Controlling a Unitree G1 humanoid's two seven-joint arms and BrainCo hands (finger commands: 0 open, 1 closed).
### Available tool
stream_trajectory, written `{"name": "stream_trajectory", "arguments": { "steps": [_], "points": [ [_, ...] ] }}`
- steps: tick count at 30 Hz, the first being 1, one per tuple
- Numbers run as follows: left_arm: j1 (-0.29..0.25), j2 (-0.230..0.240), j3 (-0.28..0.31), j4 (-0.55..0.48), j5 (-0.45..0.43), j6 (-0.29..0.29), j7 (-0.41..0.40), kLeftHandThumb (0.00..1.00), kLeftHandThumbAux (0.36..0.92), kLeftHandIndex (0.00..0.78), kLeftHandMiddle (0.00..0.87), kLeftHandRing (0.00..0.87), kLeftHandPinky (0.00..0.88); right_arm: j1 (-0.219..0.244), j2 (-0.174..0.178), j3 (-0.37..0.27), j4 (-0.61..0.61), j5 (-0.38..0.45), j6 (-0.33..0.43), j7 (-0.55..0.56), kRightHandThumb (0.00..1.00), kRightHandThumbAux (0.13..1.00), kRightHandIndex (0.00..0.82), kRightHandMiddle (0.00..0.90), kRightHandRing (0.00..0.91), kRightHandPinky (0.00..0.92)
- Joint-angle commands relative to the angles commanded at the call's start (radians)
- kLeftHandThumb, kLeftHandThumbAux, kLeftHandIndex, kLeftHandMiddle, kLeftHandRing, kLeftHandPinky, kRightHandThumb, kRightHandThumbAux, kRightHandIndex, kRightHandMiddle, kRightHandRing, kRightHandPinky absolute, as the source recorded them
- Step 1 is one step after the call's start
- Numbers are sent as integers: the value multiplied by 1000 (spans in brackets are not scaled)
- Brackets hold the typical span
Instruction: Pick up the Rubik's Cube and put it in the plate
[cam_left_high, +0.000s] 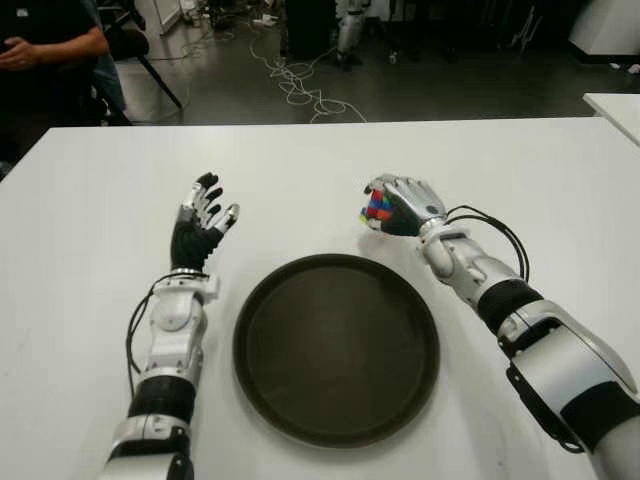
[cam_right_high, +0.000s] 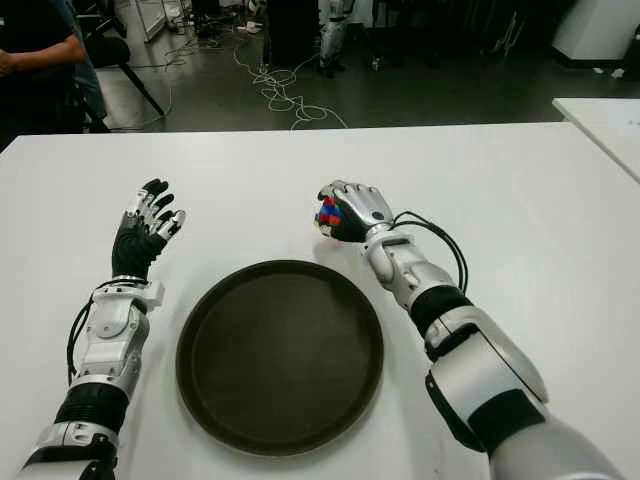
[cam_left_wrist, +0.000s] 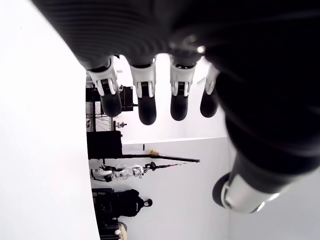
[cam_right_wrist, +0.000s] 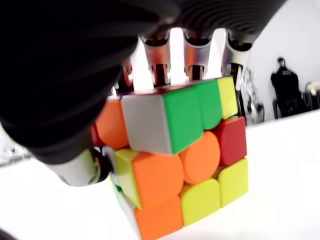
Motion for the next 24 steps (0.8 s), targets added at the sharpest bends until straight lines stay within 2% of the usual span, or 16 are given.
{"name": "stream_trajectory", "arguments": {
  "steps": [8, 13, 16, 21, 24],
  "points": [
    [-2, 5, -4, 5, 14, 1, 9, 117, 706, 64, 109, 77, 41, 15, -9, -16, -39, -3, -15, -57, 842, 683, 430, 484, 689, 677],
    [-2, 2, -2, 4, 14, -4, 13, 118, 721, 68, 113, 82, 49, 19, -13, -22, -51, 0, -25, -62, 842, 684, 430, 484, 686, 699],
    [-2, 1, -2, 3, 11, -4, 11, 117, 729, 67, 113, 83, 48, 21, -16, -25, -59, -1, -31, -65, 842, 684, 430, 483, 683, 683],
    [0, 1, -3, -3, 13, 3, 14, 111, 721, 68, 113, 82, 45, 29, -25, -33, -102, -4, -34, -60, 842, 684, 431, 483, 684, 693],
    [0, 2, -5, -4, 19, 4, 19, 107, 714, 69, 111, 79, 43, 38, -30, -37, -131, -8, -29, -62, 838, 689, 401, 544, 663, 660]
  ]
}}
